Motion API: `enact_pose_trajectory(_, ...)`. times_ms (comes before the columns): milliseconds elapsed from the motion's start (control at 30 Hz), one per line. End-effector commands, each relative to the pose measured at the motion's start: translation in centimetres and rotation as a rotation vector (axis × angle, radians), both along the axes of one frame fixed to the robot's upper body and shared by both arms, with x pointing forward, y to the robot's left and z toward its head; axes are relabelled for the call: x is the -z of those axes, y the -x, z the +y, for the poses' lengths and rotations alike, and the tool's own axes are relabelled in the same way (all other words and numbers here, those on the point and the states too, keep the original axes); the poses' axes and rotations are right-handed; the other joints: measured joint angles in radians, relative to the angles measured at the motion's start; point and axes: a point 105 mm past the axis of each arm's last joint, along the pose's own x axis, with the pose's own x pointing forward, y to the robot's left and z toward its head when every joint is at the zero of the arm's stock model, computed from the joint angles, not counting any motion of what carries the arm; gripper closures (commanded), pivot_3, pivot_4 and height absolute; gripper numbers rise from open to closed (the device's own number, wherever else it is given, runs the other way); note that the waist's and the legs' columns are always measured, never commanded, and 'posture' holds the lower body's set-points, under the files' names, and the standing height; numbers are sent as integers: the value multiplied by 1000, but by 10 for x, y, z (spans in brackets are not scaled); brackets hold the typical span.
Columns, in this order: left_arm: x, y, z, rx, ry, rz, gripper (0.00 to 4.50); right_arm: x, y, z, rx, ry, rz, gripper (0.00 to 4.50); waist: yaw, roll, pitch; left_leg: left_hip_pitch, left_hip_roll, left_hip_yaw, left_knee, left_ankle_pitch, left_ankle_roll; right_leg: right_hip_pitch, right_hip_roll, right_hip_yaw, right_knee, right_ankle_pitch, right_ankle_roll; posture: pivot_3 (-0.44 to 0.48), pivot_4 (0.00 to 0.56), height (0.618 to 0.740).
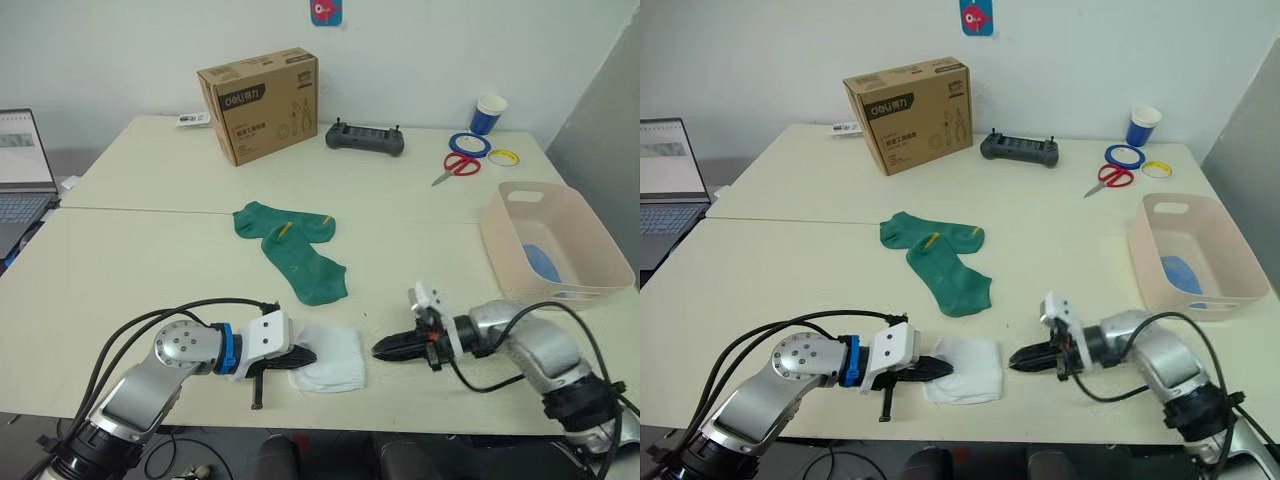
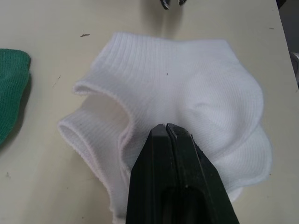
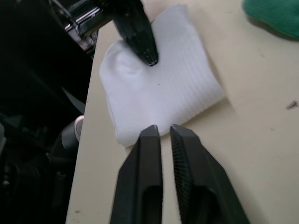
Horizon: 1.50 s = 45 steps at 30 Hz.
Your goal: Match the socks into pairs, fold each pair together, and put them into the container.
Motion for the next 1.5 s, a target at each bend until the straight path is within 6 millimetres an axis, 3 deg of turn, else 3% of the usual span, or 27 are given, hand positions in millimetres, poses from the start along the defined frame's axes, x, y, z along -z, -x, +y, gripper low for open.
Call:
enact_pose_trajectory(33, 19, 5, 11, -12, -68, 42, 4500, -6, 6, -2, 52, 36, 138, 2956, 0, 1, 0, 0, 0, 0, 0, 0, 0, 0, 0, 0, 0, 0, 0, 0, 150, 740)
enact_pose_trajectory(133, 23, 5, 14, -21, -74, 45, 4500, -10, -1, 4, 157, 52, 231, 1787, -4, 1, -1, 0, 0, 0, 0, 0, 0, 0, 0, 1, 0, -1, 1, 0, 150, 740)
enact_pose_trajectory(300, 27, 7, 15, -21, -81, 47, 4500, -16, 9, 20, 142, 51, 382, 132, -3, 2, -2, 1, 0, 0, 0, 0, 0, 0, 1, 1, 0, 0, 3, 0, 150, 740)
enact_pose_trajectory(567, 26, 8, 15, -21, -83, 40, 4500, -4, 24, 38, 110, 100, 523, 132, -4, 3, -4, 0, 0, 0, 0, 0, 0, 0, 1, 1, 0, 0, 3, 0, 150, 740)
enact_pose_trajectory(800, 25, 10, 16, -26, -86, 40, 4500, 6, 12, 50, 180, 50, 604, 132, -13, 3, -7, 2, 1, 0, -1, 0, 0, 0, 2, 2, 1, 0, 3, 0, 150, 740)
enact_pose_trajectory(967, 24, 11, 15, -24, -86, 36, 4500, 2, 4, 65, 205, -50, 651, 132, -26, 4, -9, 4, 1, 0, -1, 0, 0, 1, 3, 3, 2, 0, 3, 0, 150, 740)
enact_pose_trajectory(1167, 23, 9, 16, -19, -88, 34, 4500, 5, 8, 67, 198, -39, 666, 132, -28, 4, -10, 4, 1, 1, -1, 0, 0, 1, 3, 5, 2, 1, 3, 0, 150, 740)
enact_pose_trajectory(1267, 22, 8, 16, -15, -90, 33, 4500, 5, 11, 68, 187, -42, 673, 772, -28, 4, -10, 4, 1, 1, -1, 0, 0, 0, 3, 5, 2, 1, 3, 0, 150, 740)
enact_pose_trajectory(1500, 23, 9, 17, -7, -93, 33, 4500, 7, 10, 68, 203, -35, 662, 3288, -28, 5, -10, 4, 1, 2, -1, 0, 0, 0, 3, 5, 1, 0, 3, 0, 150, 740)
